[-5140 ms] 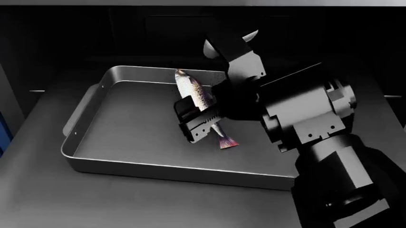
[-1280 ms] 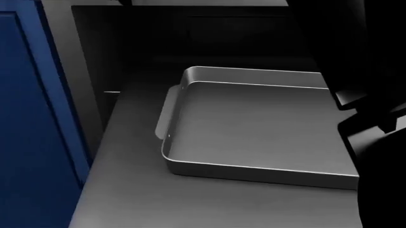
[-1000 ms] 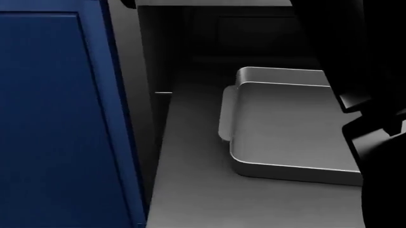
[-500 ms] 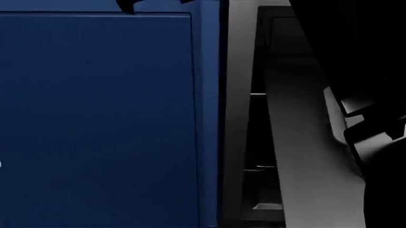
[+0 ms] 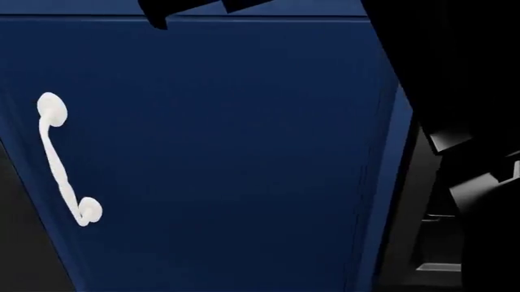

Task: Pick the fish from the top rack in the oven and place it on the plate on the counter.

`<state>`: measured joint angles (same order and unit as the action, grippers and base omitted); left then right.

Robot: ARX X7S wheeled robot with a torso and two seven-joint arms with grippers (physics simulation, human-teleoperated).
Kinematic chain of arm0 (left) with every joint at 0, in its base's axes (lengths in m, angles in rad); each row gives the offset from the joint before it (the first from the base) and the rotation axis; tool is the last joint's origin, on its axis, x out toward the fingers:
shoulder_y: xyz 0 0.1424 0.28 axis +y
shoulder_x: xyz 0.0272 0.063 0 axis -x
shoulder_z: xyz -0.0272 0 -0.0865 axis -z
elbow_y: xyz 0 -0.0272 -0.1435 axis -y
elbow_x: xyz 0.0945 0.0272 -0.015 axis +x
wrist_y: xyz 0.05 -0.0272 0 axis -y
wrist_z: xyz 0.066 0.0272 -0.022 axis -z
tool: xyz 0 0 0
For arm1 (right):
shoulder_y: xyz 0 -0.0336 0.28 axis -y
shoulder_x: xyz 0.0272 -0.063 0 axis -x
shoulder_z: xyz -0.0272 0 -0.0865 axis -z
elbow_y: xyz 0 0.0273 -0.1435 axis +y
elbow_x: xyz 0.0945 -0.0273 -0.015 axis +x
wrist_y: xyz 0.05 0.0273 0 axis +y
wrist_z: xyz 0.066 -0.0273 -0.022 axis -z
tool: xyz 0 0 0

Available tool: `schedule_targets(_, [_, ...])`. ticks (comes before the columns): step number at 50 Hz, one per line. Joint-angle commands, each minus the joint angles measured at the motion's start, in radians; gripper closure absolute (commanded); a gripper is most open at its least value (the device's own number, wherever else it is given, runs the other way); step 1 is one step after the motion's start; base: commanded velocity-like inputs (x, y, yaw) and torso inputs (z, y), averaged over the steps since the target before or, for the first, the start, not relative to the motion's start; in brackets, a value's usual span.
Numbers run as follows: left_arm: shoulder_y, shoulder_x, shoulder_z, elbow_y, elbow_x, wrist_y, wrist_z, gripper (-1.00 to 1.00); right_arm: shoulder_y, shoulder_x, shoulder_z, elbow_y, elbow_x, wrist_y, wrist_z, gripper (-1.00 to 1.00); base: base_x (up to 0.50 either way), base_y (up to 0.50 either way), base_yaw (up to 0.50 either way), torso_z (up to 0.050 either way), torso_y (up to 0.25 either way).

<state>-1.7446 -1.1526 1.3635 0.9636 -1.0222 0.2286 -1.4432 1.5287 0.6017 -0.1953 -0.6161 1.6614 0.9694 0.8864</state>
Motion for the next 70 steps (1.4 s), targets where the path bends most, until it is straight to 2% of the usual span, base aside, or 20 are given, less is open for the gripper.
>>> schedule_targets(1, [0.005, 0.001, -0.007, -0.001, -0.002, 0.0, 0.002, -1.0, 0.003, 0.002, -0.004, -0.003, -0.018, 0.002, -0.014, 1.0, 0.0, 0.5, 0.0, 0.0, 0.0])
schedule_targets(38, [0.027, 0.016, -0.021, 0.004, 0.004, -0.012, 0.0, -1.0, -0.014, 0.013, -0.006, -0.01, -0.033, -0.02, -0.034, 1.0, 0.0, 0.5, 0.0, 0.0, 0.0])
schedule_targets(70, [0.043, 0.02, -0.036, 0.008, 0.007, -0.019, -0.002, -1.0, -0.02, 0.024, -0.007, -0.017, -0.033, -0.038, -0.03, 1.0, 0.03, 0.0, 0.5, 0.0, 0.0])
